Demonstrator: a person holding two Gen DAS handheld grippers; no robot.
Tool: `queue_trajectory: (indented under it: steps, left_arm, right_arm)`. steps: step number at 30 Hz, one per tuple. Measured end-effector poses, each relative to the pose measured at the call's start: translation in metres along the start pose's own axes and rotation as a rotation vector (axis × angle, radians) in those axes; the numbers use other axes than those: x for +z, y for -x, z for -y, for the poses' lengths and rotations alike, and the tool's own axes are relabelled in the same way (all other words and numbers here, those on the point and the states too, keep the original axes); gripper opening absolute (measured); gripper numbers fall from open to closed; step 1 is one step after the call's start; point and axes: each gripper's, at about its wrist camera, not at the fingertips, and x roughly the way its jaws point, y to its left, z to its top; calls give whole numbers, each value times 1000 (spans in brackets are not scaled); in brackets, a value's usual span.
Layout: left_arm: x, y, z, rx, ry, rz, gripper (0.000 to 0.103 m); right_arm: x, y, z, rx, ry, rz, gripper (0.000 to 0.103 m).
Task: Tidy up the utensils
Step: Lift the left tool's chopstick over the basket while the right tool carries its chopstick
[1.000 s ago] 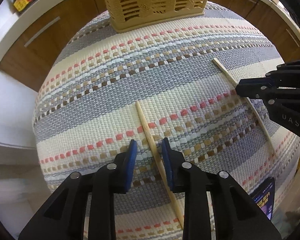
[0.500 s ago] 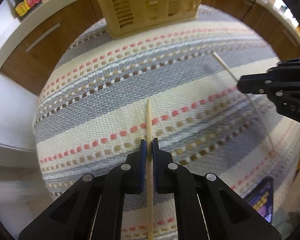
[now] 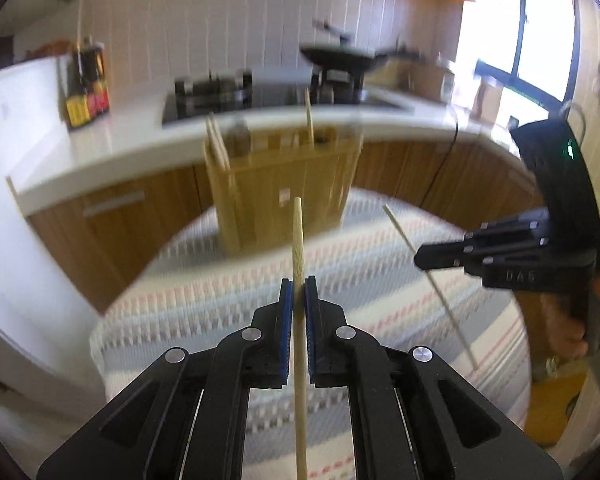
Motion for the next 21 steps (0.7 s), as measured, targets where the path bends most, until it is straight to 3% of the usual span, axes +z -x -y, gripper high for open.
queue_trajectory:
  steps: [3, 8, 17, 21]
  left_arm:
    - [26, 18, 3, -7, 13, 109, 4]
    - [66, 26, 4, -21, 13, 216, 4]
    - [124, 6, -9, -6, 41, 431, 4]
    - [137, -9, -17, 36, 52, 506, 4]
  right_arm:
    - [17, 16, -6, 18, 1, 99, 5]
    - [51, 38, -4, 23, 14, 210, 5]
    - [123, 48, 16, 20, -47, 435, 5]
    - [154, 32, 30, -14, -63, 446, 5]
